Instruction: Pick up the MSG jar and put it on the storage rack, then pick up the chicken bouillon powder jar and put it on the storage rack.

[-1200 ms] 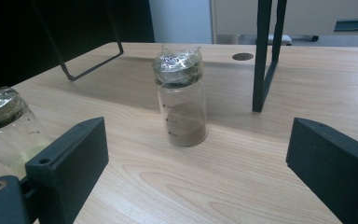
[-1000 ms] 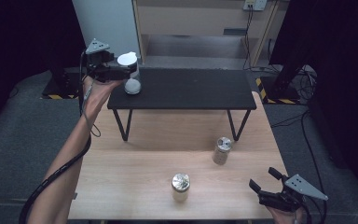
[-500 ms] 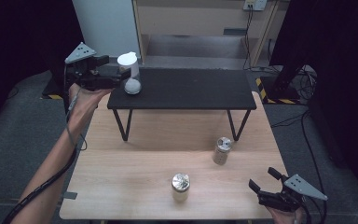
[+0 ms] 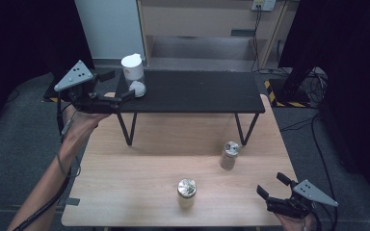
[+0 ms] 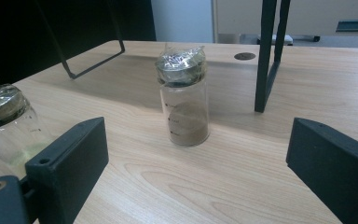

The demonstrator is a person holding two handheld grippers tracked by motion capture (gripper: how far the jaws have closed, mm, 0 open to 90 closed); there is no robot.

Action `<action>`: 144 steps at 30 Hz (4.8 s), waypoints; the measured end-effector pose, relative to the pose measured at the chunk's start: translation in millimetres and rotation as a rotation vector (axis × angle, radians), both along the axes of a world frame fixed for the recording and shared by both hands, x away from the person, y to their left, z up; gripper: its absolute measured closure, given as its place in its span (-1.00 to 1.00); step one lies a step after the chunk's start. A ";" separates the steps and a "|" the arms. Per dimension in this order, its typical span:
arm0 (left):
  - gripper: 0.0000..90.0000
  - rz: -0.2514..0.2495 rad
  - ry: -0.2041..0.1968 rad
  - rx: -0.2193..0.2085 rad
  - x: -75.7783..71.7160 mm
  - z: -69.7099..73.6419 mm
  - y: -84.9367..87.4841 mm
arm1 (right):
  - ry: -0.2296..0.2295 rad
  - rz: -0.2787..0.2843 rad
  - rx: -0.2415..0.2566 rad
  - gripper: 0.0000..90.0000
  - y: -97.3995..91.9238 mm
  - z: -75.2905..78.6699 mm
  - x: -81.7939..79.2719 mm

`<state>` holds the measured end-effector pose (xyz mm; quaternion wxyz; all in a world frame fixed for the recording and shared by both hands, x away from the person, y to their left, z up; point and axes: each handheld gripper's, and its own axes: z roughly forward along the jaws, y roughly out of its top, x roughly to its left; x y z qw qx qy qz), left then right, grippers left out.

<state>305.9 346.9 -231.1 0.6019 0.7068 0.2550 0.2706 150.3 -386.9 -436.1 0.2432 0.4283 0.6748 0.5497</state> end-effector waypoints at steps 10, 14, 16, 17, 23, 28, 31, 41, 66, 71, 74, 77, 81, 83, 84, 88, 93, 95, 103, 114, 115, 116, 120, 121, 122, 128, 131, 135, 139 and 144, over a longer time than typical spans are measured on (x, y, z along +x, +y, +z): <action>-0.93 -0.094 -0.003 -0.012 -13.2 -22.7 8.7 | 0.001 0.000 -0.002 -0.87 0.4 0.3 0.1; -0.93 -0.112 -0.008 -0.012 -19.8 -32.8 10.1 | 0.000 0.000 -0.002 -0.87 0.3 0.3 -0.1; -0.93 -0.112 -0.013 -0.005 -25.1 -38.8 9.4 | 0.000 -0.001 -0.002 -0.87 0.2 0.3 -0.2; -0.93 -0.113 -0.013 -0.002 -26.4 -40.6 9.5 | 0.000 0.000 -0.002 -0.87 0.3 0.3 -0.2; -0.93 -0.114 -0.007 -0.018 -36.3 -61.9 11.4 | 0.000 -0.001 -0.005 -0.87 0.6 0.5 -0.2; -0.93 -0.104 -0.002 -0.019 -43.1 -78.2 12.6 | 0.000 -0.001 -0.005 -0.87 0.5 0.5 -0.3; -0.93 -0.093 0.007 -0.023 -47.7 -90.9 12.6 | 0.001 -0.001 -0.004 -0.87 0.5 0.6 -0.4; -0.93 -0.057 0.032 -0.064 -59.7 -125.2 18.7 | 0.001 -0.001 -0.005 -0.87 0.5 0.6 -0.3; -0.94 0.024 0.114 -0.095 -94.7 -196.7 33.7 | -0.002 0.000 -0.003 -0.87 0.5 0.3 -0.3; -0.94 0.039 0.123 -0.075 -103.0 -204.2 38.2 | -0.006 -0.002 -0.001 -0.88 0.4 0.1 -1.3; -0.94 0.047 0.126 -0.075 -107.4 -207.0 41.7 | -0.007 -0.002 0.000 -0.88 0.4 0.1 -1.5; -0.94 0.053 0.132 -0.073 -110.5 -209.2 44.6 | -0.015 -0.001 -0.002 -0.88 0.4 -0.3 -1.8; -0.94 0.061 0.132 -0.053 -113.6 -213.1 47.1 | -0.018 0.000 0.002 -0.89 0.2 -0.5 -2.5; -0.94 0.055 0.129 -0.056 -113.4 -215.4 49.7 | -0.020 0.001 0.004 -0.89 -0.2 -1.1 -2.1; -0.94 0.056 0.125 -0.051 -113.3 -215.6 50.4 | -0.021 0.001 0.004 -0.89 -0.3 -1.2 -2.1; -0.94 0.046 0.121 -0.054 -112.2 -218.4 54.7 | -0.023 0.004 0.004 -0.90 -0.3 -1.1 -2.4; -0.95 0.028 0.114 -0.052 -112.0 -221.3 58.0 | -0.024 0.007 0.005 -0.90 -0.5 -1.3 -2.0; -0.95 0.017 0.108 -0.062 -111.2 -223.4 60.3 | -0.024 0.006 0.009 -0.90 -0.6 -1.5 -2.2; -0.96 -0.005 0.108 -0.072 -109.8 -226.1 62.6 | -0.020 0.005 0.004 -0.90 -0.4 -1.2 -1.7; -0.96 -0.009 0.106 -0.070 -110.0 -226.7 63.2 | -0.027 0.020 0.007 -0.90 -0.8 -1.3 -0.8; -0.96 -0.008 0.106 -0.069 -110.2 -226.8 63.1 | -0.027 0.027 0.011 -0.89 -1.5 -1.3 -0.4; -0.96 -0.007 0.106 -0.067 -110.5 -226.6 63.0 | -0.029 0.031 0.009 -0.89 -1.5 -1.1 -0.3; -0.97 -0.007 0.108 -0.068 -110.3 -226.7 62.9 | -0.039 0.055 0.004 -0.87 -2.4 1.5 0.1; -0.97 -0.008 0.107 -0.068 -110.3 -226.8 62.7 | -0.035 0.060 0.005 -0.87 -2.0 3.2 0.0; -0.97 -0.008 0.108 -0.068 -110.2 -226.8 62.6 | -0.036 0.069 0.010 -0.87 -2.7 3.7 0.6; -0.97 -0.007 0.110 -0.064 -110.2 -226.6 62.1 | -0.040 0.108 0.019 -0.87 -3.5 8.9 2.4; -0.97 -0.006 0.111 -0.065 -110.1 -226.8 62.2 | -0.043 0.122 0.033 -0.87 -6.1 12.4 4.3; -0.97 -0.007 0.112 -0.066 -109.8 -227.0 62.4 | -0.061 0.146 0.036 -0.87 -9.0 17.7 6.3; -0.97 -0.007 0.114 -0.062 -109.8 -226.5 62.2 | -0.072 0.171 0.029 -0.87 -7.2 25.8 9.4; -0.97 -0.007 0.119 -0.066 -109.1 -227.0 62.3 | -0.092 0.225 0.015 -0.87 0.0 37.0 18.0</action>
